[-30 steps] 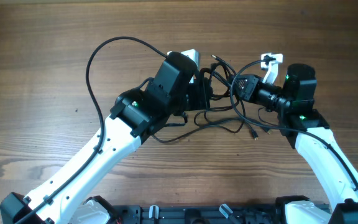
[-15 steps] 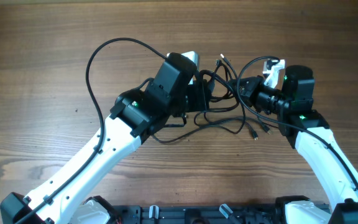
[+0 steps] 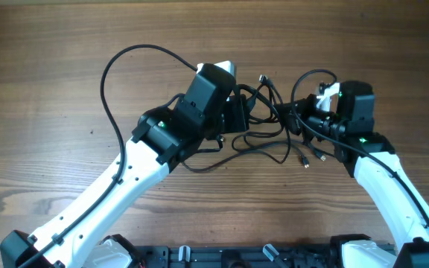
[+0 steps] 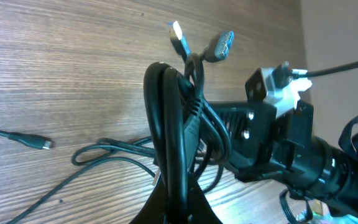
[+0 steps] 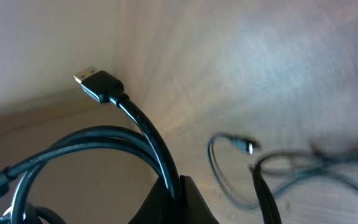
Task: Untangle cables
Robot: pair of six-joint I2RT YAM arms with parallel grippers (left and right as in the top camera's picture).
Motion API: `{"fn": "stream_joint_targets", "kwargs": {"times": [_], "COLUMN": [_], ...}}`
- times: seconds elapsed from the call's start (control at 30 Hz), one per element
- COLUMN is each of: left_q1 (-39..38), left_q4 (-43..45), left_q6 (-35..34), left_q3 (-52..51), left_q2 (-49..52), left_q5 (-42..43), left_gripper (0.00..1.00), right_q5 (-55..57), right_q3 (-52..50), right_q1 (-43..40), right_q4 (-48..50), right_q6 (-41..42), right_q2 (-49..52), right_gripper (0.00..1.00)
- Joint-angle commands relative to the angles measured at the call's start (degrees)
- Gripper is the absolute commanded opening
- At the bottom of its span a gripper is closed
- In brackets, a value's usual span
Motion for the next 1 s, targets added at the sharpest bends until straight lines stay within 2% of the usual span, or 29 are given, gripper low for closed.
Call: {"fn": "stream_joint_targets", "kwargs": {"times": [0.0,0.2,0.37,0.47,0.5,0.53,0.57,0.63,0.83,0.87,0.9,0.97], "left_q1": [0.4,0.4,0.4,0.4,0.5,0.5,0.5,0.5,0.6,0.6,0.6,0.6], "left_q4": [-0.2,-0.8,-1.5,-2.9,-3.8,-4.7,-5.6,-6.5,-11.3,-12.4,-13.8,-16.7], "left_q6": [1.1,1.1,1.1,1.2,1.2,1.2,1.2,1.2,1.2,1.2,1.2,1.2], "left_q3": [0.5,0.5,0.5,0.5,0.5,0.5,0.5,0.5,0.5,0.5,0.5,0.5], "left_q2": [-2.1,-2.1,-2.1,-2.1,-2.1,-2.1,-2.2,-2.2,-2.2,-2.1,-2.1,-2.1], "left_q5": [-10.3,-13.7,-13.7,-14.1,-15.2,-16.7,-18.3,-20.4,-29.0,-30.6,-32.8,-36.7], "left_gripper": [0.04,0.04,0.04,0.04,0.04,0.04,0.04,0.04,0.06,0.2,0.25,0.23], "right_q5": [3.3,-0.5,2.2,3.7,4.7,5.2,5.2,5.2,5.2,5.2,5.2,5.2], "right_q3": [-0.6,-0.6,-0.6,-0.6,-0.6,-0.6,-0.6,-0.6,-0.6,-0.6,-0.6,-0.6], "right_q1": [-1.5,-1.5,-1.5,-1.5,-1.5,-1.5,-1.5,-1.5,-1.5,-1.5,-1.5,-1.5], "right_q4": [-4.7,-5.0,-4.2,-4.2,-4.1,-3.9,-3.8,-3.8,-3.4,-3.4,-3.4,-3.4], "right_q6": [8.9,10.4,10.1,9.4,7.9,6.4,5.0,3.7,2.7,2.7,2.7,2.7], "right_q2": [1.0,1.0,1.0,1.0,1.0,1.0,1.0,1.0,1.0,1.0,1.0,1.0], "right_gripper": [0.04,0.04,0.04,0.22,0.37,0.58,0.66,0.75,0.79,0.79,0.79,0.79]}}
